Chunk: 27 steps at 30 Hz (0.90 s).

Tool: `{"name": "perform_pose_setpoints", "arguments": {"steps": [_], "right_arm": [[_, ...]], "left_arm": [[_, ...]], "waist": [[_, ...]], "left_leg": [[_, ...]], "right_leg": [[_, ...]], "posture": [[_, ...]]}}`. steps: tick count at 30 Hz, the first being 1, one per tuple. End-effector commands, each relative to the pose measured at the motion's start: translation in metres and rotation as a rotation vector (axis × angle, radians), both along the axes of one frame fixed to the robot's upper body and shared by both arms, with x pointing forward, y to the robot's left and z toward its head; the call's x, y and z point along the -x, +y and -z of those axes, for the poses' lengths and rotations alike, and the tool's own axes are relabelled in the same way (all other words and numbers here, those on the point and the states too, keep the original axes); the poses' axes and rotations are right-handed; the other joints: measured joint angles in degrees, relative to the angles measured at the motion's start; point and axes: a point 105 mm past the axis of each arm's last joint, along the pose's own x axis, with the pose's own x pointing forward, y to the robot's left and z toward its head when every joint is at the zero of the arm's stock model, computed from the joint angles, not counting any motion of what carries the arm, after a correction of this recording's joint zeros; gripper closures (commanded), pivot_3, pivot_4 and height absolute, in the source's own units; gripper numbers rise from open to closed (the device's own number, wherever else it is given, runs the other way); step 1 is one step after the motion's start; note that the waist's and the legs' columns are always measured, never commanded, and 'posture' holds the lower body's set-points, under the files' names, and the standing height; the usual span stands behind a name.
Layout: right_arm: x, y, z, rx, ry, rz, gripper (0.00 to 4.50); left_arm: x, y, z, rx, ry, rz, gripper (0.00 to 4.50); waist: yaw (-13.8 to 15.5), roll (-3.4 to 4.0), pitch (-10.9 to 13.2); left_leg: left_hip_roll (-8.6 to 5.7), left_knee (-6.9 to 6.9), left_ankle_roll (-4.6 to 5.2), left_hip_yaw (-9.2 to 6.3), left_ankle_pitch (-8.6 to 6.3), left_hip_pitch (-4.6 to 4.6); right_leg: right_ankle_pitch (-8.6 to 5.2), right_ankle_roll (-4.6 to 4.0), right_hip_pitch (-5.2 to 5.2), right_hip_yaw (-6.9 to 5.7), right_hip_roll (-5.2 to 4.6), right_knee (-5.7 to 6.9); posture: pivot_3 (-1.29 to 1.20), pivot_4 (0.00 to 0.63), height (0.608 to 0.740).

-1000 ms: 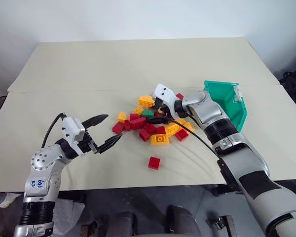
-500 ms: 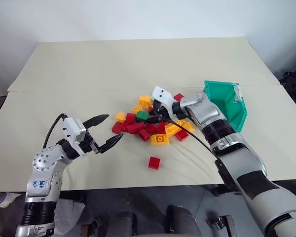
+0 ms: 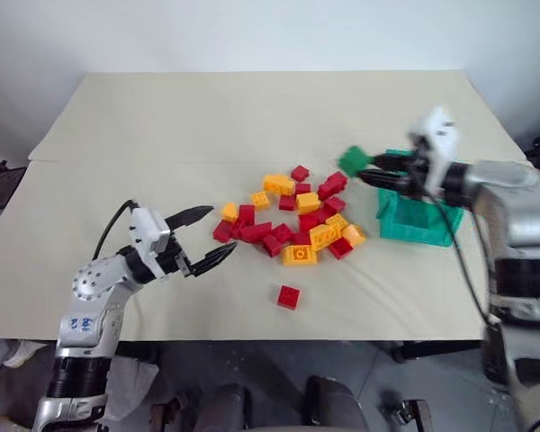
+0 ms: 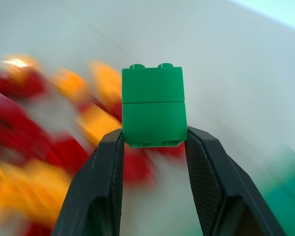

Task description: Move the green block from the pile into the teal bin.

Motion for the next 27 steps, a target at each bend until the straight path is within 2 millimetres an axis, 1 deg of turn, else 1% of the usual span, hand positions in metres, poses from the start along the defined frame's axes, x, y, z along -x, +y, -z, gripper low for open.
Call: {"name": "perform_pose_setpoints", "arguments": {"steps": [1,3,6,8,10,11,13,14,15,16,17,20,21,22,24,26,27], "right_arm": [[0.010,-0.027,-0.009,-0.012,-0.034,0.139,2.90],[0.009,-0.038,0.003,-0.006,-0.017,0.207,2.90],[0.004,-0.045,0.014,-0.024,0.002,0.263,2.90],[0.003,-0.044,0.021,-0.048,0.031,0.273,2.90],[0.003,-0.041,0.021,-0.058,0.037,0.259,2.29],[0.002,-0.042,0.015,-0.059,0.000,0.263,2.07],[0.004,-0.043,0.005,-0.062,-0.038,0.251,1.44],[0.006,-0.042,0.003,-0.064,-0.043,0.238,1.06],[0.013,-0.041,-0.001,-0.060,-0.058,0.188,0.67],[0.021,-0.038,-0.003,-0.041,-0.083,0.122,0.40],[0.032,-0.033,-0.006,-0.017,-0.129,0.036,0.02],[0.060,-0.017,-0.003,0.032,-0.194,-0.158,0.02],[0.071,-0.008,0.002,0.029,-0.201,-0.241,0.02],[0.083,0.000,0.009,0.024,-0.197,-0.310,0.02],[0.097,0.010,0.019,0.010,-0.175,-0.388,0.02],[0.121,0.026,0.039,0.018,-0.112,-0.507,0.02],[0.130,0.032,0.046,0.007,-0.090,-0.545,0.02]], "left_arm": [[0.004,-0.015,-0.019,0.019,-0.051,0.076,0.00],[0.002,-0.020,-0.020,0.016,-0.048,0.101,0.00],[0.000,-0.023,-0.019,0.011,-0.044,0.115,0.00],[-0.001,-0.023,-0.020,0.009,-0.042,0.117,0.00],[-0.001,-0.023,-0.021,0.006,-0.043,0.117,0.00],[-0.001,-0.023,-0.021,0.000,-0.046,0.115,0.00],[-0.001,-0.020,-0.021,-0.009,-0.047,0.107,0.00],[-0.001,-0.019,-0.021,-0.012,-0.047,0.104,0.00],[-0.002,-0.015,-0.019,-0.029,-0.047,0.084,0.00],[-0.002,-0.010,-0.018,-0.042,-0.048,0.068,0.00],[-0.002,-0.003,-0.015,-0.060,-0.044,0.052,0.00],[-0.001,0.014,-0.006,-0.119,-0.033,0.008,0.00],[-0.001,0.021,-0.002,-0.144,-0.027,-0.012,0.00],[-0.001,0.028,0.003,-0.174,-0.020,-0.032,0.00],[0.000,0.037,0.009,-0.207,-0.011,-0.050,0.00],[0.002,0.050,0.016,-0.234,0.003,-0.076,0.00],[0.003,0.055,0.018,-0.243,0.007,-0.086,0.00]], "waist": [[-0.1,0.00,0.0],[-0.7,0.01,0.0],[-1.4,0.00,0.0],[-1.3,0.00,0.0],[-1.2,0.00,0.0],[-1.2,0.00,0.0],[-1.0,0.00,0.0],[-0.9,0.00,0.0],[-0.8,0.00,0.0],[-0.5,0.00,0.0],[-0.1,0.00,0.0],[0.2,0.00,0.0],[0.2,-0.01,0.0],[0.2,-0.01,0.0],[0.2,-0.03,0.0],[0.2,-0.03,0.0],[0.3,-0.03,0.0]], "left_leg": [[-0.02,0.00,0.01,0.03,0.00,0.00],[0.00,-0.01,0.01,0.18,0.01,0.10],[0.02,-0.01,0.02,0.26,0.03,0.16],[0.02,0.00,0.03,0.28,0.04,0.17],[0.02,0.01,0.04,0.25,0.04,0.16],[0.02,0.02,0.04,0.21,0.04,0.14],[0.02,0.03,0.04,0.20,0.04,0.12],[0.01,0.03,0.05,0.17,0.05,0.10],[0.01,0.04,0.06,0.16,0.05,0.09],[0.01,0.04,0.06,0.15,0.05,0.09],[0.00,0.03,0.06,0.15,0.05,0.08],[-0.01,-0.05,0.04,0.20,0.02,0.07],[-0.01,-0.06,0.05,0.21,0.02,0.08],[-0.01,-0.06,0.05,0.23,0.02,0.07],[0.00,-0.05,0.06,0.22,0.01,0.10],[0.01,-0.01,0.08,0.14,0.02,0.11],[0.02,0.00,0.08,0.10,0.02,0.12]], "right_leg": [[0.00,0.00,0.00,0.04,0.00,-0.02],[0.00,0.00,-0.01,0.12,0.01,-0.02],[0.00,-0.01,-0.01,0.16,0.03,0.02],[0.00,-0.01,-0.01,0.19,0.02,0.02],[0.00,-0.01,-0.01,0.19,0.02,0.02],[0.00,-0.01,-0.01,0.19,0.02,0.02],[0.01,-0.01,-0.01,0.19,0.00,0.00],[0.01,-0.01,-0.01,0.19,0.00,0.00],[0.01,0.00,0.00,0.18,0.00,-0.02],[0.01,0.00,0.00,0.18,0.00,-0.03],[0.01,0.00,0.00,0.16,0.01,-0.05],[0.01,0.01,0.02,0.06,0.05,-0.08],[0.02,0.01,0.04,0.04,0.05,-0.11],[0.02,0.02,0.04,0.03,0.05,-0.13],[0.02,0.02,0.11,0.02,0.06,-0.19],[0.02,0.02,0.14,0.09,0.04,-0.25],[0.02,0.02,0.17,0.09,0.04,-0.27]], "posture": [[0.00,0.150,0.740],[0.00,0.150,0.740],[0.00,0.150,0.740],[0.00,0.150,0.740],[0.00,0.150,0.740],[0.00,0.150,0.740],[0.00,0.150,0.740],[0.00,0.150,0.740],[0.00,0.150,0.740],[0.00,0.150,0.740],[0.00,0.150,0.740],[0.00,0.150,0.740],[0.00,0.150,0.740],[0.00,0.150,0.740],[0.00,0.150,0.740],[0.00,0.150,0.740],[0.00,0.150,0.740]]}}
